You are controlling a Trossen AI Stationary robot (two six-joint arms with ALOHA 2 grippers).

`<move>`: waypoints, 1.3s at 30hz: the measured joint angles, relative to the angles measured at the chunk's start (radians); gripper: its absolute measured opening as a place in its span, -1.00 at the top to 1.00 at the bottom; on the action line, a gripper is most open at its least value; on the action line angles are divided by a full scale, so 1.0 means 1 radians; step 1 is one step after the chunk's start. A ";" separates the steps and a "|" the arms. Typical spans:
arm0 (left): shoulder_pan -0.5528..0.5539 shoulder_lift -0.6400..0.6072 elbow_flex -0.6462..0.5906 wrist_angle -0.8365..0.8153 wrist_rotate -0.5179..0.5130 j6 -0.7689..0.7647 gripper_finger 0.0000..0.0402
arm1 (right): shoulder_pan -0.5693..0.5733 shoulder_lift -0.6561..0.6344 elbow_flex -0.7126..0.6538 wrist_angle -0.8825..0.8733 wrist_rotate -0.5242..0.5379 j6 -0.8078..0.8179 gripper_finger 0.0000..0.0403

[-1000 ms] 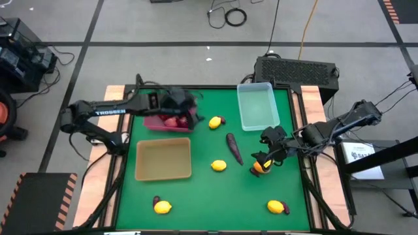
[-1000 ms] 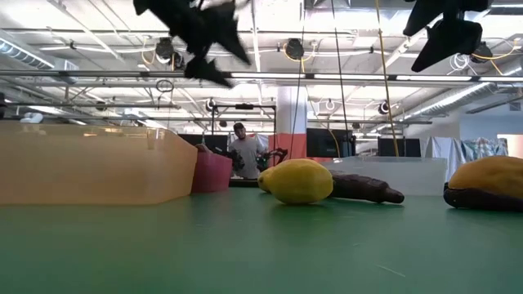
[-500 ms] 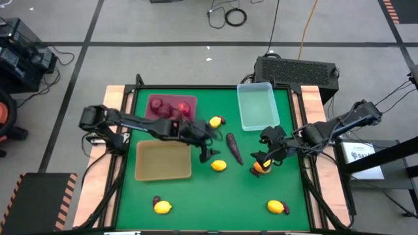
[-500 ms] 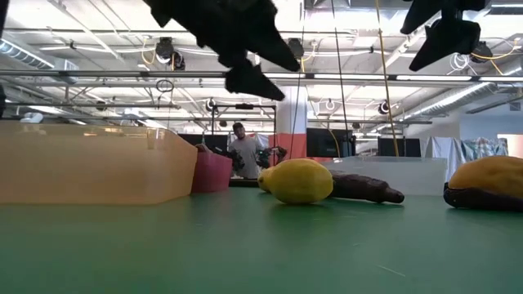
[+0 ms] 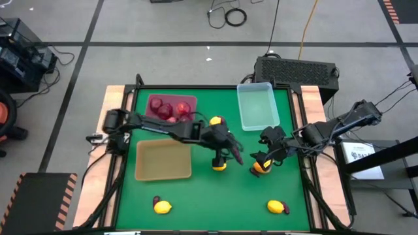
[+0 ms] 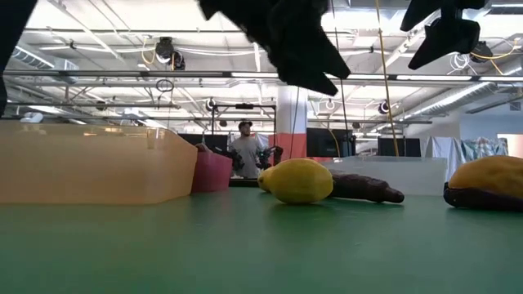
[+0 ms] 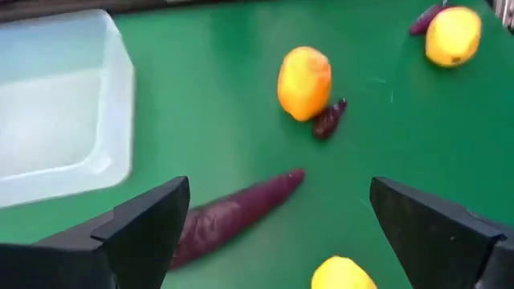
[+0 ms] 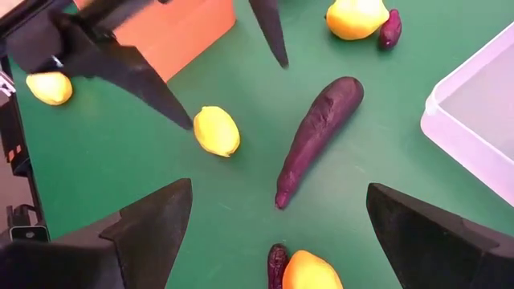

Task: Sort produce into baskets
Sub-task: Put the eggplant into the orange bin

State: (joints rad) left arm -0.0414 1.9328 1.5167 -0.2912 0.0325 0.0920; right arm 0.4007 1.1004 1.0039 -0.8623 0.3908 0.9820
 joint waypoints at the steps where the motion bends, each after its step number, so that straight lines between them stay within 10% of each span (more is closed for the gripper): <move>1: 0.012 0.035 0.054 -0.043 0.019 0.001 -0.96 | 0.000 0.000 0.000 0.000 0.000 0.000 -0.80; 10: 0.064 0.260 0.298 -0.293 0.046 0.270 -0.96 | 0.002 0.000 0.000 -0.010 -0.058 0.034 -0.80; 39: 0.121 0.355 0.302 -0.310 0.042 0.571 -0.83 | 0.053 0.068 0.000 -0.008 -0.057 0.221 -0.80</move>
State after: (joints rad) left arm 0.0800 2.2879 1.8191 -0.6012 0.0745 0.6632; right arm 0.4539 1.1685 1.0039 -0.8704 0.3340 1.2030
